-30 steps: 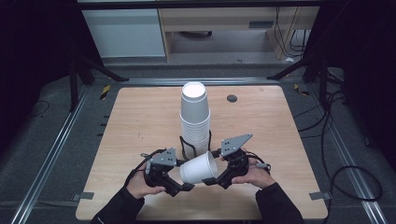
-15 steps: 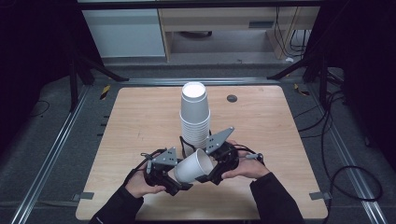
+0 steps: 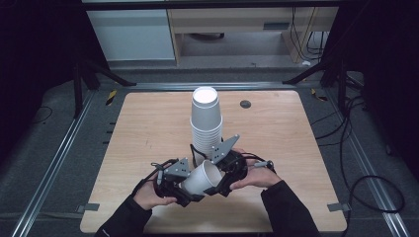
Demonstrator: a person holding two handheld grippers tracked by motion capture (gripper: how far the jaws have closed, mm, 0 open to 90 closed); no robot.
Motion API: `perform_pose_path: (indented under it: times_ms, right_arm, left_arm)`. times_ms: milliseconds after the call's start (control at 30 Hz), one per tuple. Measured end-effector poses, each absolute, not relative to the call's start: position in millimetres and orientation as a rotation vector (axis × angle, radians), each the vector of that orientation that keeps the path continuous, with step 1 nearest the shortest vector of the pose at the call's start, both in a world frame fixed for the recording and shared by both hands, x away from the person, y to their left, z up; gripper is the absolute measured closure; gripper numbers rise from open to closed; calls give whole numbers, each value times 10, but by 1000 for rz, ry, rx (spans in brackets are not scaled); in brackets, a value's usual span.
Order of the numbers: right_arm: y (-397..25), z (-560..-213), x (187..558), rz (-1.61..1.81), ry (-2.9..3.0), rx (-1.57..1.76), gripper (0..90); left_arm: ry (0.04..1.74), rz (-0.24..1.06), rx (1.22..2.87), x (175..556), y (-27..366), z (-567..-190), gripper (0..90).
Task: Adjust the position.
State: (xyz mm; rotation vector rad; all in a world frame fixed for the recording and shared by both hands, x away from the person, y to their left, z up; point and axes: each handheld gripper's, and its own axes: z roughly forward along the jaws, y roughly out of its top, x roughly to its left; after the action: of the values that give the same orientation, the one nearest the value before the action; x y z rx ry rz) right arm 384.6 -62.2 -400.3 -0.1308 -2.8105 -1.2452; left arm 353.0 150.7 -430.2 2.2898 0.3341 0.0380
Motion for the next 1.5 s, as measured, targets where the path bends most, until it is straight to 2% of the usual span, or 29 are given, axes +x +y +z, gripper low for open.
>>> perform_pose_path:
  times_ms: [400,800,1033,1500]
  right_arm:
    - [-665,-3981,3812,-1335,-2808,-142,50]
    - [-1000,-3850,3792,-1515,-2726,-248,46]
    - [-1150,-3947,3783,-1574,-2676,-370,46]
    - [-1034,-4131,3763,-1651,-2556,-446,46]
  left_arm:
    - [333,19,2252,3547,1555,-4285,233]
    - [382,65,2179,3583,1696,-4221,232]
    - [408,94,2125,3593,1709,-4210,232]
    - [384,79,2104,3543,1516,-4291,232]
